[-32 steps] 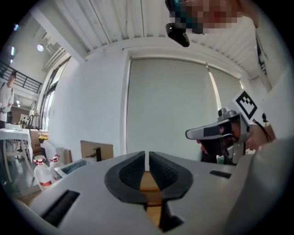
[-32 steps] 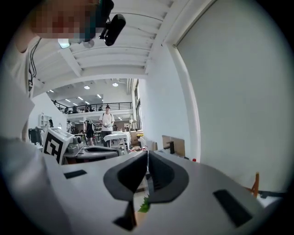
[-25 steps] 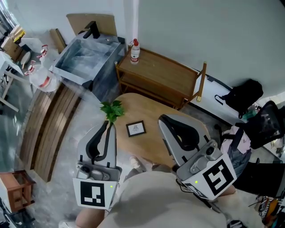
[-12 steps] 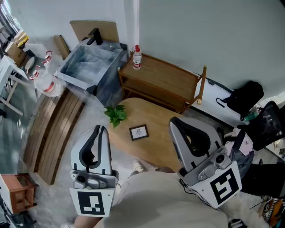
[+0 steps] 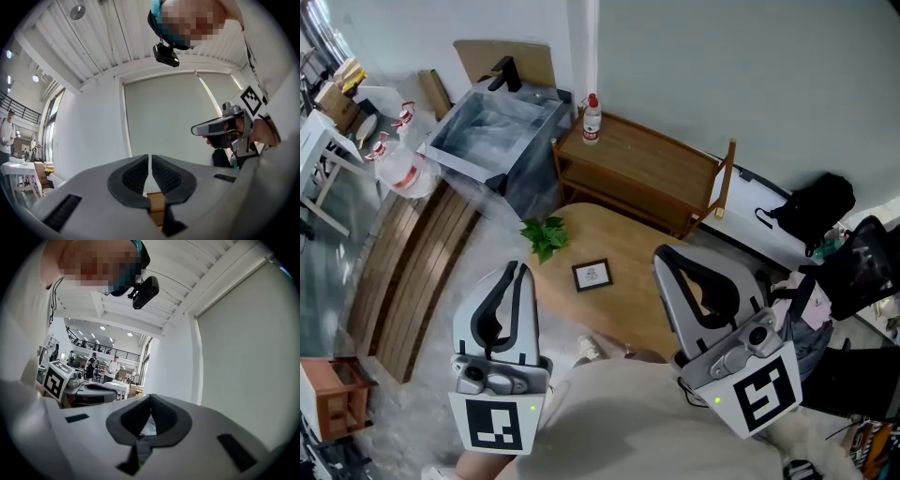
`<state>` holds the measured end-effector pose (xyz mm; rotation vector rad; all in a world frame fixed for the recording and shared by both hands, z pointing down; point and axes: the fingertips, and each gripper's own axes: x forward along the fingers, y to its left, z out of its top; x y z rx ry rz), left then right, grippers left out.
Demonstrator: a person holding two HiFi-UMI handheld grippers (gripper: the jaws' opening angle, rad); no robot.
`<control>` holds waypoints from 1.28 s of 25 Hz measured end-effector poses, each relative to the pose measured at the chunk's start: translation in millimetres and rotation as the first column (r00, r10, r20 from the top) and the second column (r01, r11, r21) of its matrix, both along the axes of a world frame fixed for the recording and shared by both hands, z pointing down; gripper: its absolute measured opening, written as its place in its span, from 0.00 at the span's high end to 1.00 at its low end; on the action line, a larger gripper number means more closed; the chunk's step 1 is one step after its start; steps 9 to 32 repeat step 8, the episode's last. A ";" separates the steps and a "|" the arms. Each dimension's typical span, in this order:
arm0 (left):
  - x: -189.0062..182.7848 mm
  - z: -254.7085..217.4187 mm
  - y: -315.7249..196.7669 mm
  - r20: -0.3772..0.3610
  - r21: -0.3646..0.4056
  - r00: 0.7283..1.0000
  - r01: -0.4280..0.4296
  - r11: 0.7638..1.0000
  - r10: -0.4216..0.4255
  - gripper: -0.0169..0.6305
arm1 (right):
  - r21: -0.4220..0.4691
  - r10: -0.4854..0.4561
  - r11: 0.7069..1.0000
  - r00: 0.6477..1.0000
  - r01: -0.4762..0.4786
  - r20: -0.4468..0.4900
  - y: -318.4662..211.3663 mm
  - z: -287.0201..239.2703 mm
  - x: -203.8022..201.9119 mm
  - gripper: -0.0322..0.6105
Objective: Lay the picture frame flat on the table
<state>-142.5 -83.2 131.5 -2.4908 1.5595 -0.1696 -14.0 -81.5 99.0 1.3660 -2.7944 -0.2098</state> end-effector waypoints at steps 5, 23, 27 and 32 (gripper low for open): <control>0.2 3.2 7.2 0.003 -0.016 1.000 0.004 1.000 -0.004 0.94 | -0.007 -0.018 1.000 1.000 0.018 0.006 5.4 0.7 -3.1 0.95; 0.2 3.8 11.8 0.007 -0.019 1.000 0.005 1.000 -0.004 0.94 | -0.011 -0.025 1.000 1.000 0.025 0.003 9.3 1.8 -4.5 0.96; 0.2 3.8 11.8 0.007 -0.019 1.000 0.005 1.000 -0.004 0.94 | -0.011 -0.025 1.000 1.000 0.025 0.003 9.3 1.8 -4.5 0.96; 0.2 3.8 11.8 0.007 -0.019 1.000 0.005 1.000 -0.004 0.94 | -0.011 -0.025 1.000 1.000 0.025 0.003 9.3 1.8 -4.5 0.96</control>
